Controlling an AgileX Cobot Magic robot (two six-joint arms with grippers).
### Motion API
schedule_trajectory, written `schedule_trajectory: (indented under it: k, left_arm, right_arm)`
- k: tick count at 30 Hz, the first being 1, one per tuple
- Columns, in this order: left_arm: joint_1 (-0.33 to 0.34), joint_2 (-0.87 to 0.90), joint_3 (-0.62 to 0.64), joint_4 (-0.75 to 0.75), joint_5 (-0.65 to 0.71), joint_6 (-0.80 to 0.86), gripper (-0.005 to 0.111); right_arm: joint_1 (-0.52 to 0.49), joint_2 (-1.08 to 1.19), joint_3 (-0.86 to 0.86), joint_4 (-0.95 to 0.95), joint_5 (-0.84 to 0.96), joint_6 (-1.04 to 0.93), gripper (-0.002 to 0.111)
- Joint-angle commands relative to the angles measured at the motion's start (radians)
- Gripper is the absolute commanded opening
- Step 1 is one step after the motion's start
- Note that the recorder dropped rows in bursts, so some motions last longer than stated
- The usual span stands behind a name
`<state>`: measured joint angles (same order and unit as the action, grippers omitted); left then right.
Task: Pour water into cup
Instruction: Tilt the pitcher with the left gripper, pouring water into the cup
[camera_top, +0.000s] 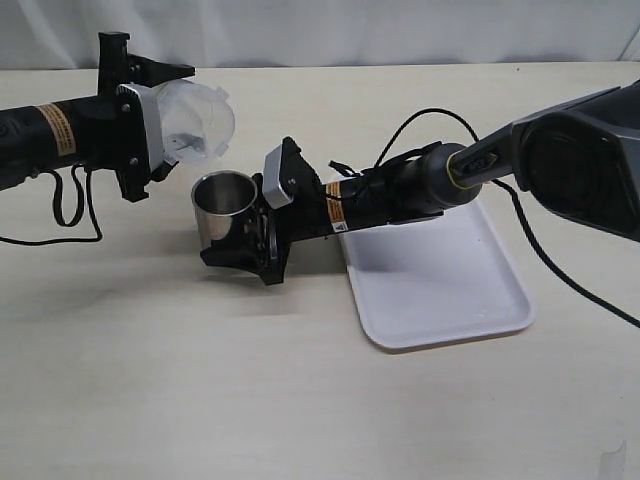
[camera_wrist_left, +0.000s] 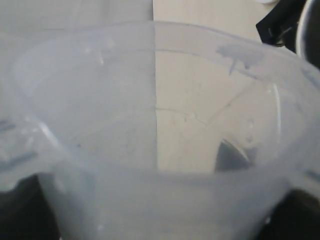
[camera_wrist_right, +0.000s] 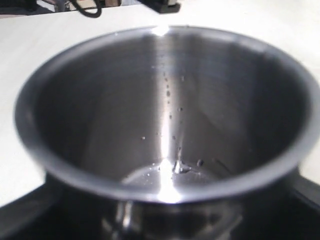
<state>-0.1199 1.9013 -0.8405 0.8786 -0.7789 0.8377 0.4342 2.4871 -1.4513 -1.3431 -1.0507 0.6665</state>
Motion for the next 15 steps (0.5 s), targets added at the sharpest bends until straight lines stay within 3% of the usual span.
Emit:
schedule_trajectory:
  k: [1, 15]
  left_arm:
    - [-0.008, -0.003, -0.011, -0.027, -0.046, 0.006, 0.0]
    - [-0.008, -0.003, -0.011, -0.027, -0.044, 0.005, 0.0]
  right_arm:
    - [-0.002, -0.012, -0.002, -0.01, -0.024, -0.002, 0.004]
    - [-0.002, -0.012, -0.002, 0.005, -0.028, -0.008, 0.004]
